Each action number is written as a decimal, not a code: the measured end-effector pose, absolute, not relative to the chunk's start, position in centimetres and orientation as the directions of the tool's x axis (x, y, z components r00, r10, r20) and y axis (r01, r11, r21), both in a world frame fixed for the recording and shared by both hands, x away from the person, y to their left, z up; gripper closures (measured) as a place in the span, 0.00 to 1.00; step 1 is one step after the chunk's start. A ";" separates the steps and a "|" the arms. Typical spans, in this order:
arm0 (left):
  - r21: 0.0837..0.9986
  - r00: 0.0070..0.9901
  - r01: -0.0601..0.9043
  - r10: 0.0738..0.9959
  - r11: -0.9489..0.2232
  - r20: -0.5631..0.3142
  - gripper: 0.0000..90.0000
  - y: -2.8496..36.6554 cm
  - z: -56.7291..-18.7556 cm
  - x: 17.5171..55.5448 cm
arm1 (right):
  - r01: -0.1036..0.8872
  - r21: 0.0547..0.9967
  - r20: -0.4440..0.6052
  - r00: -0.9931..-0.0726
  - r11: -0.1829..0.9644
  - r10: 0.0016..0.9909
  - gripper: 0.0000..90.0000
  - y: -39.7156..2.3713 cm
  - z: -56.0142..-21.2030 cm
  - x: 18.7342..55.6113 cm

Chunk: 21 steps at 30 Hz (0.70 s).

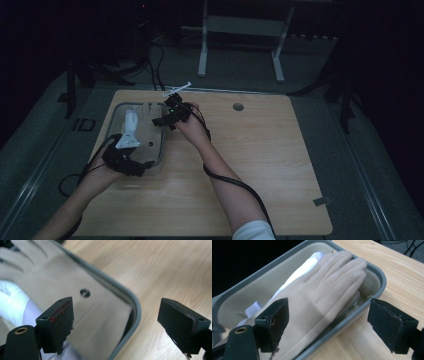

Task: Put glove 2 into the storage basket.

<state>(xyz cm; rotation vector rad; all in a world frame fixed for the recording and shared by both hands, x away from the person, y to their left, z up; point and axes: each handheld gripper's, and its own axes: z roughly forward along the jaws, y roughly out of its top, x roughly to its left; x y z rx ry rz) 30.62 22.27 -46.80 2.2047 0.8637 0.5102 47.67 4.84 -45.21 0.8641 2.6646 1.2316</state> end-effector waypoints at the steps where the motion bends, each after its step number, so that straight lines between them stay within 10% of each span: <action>1: 0.739 0.701 0.423 0.706 -0.525 0.101 0.16 22.1 -46.8 30.6 | 0.456 0.720 0.152 -0.839 0.523 0.522 0.19 4.7 -45.2 47.5; 21: 0.769 0.761 0.388 0.648 -0.507 0.043 0.16 16.9 -47.7 30.5 | 0.447 0.730 0.127 -0.832 0.517 0.539 0.19 -2.2 -46.2 45.2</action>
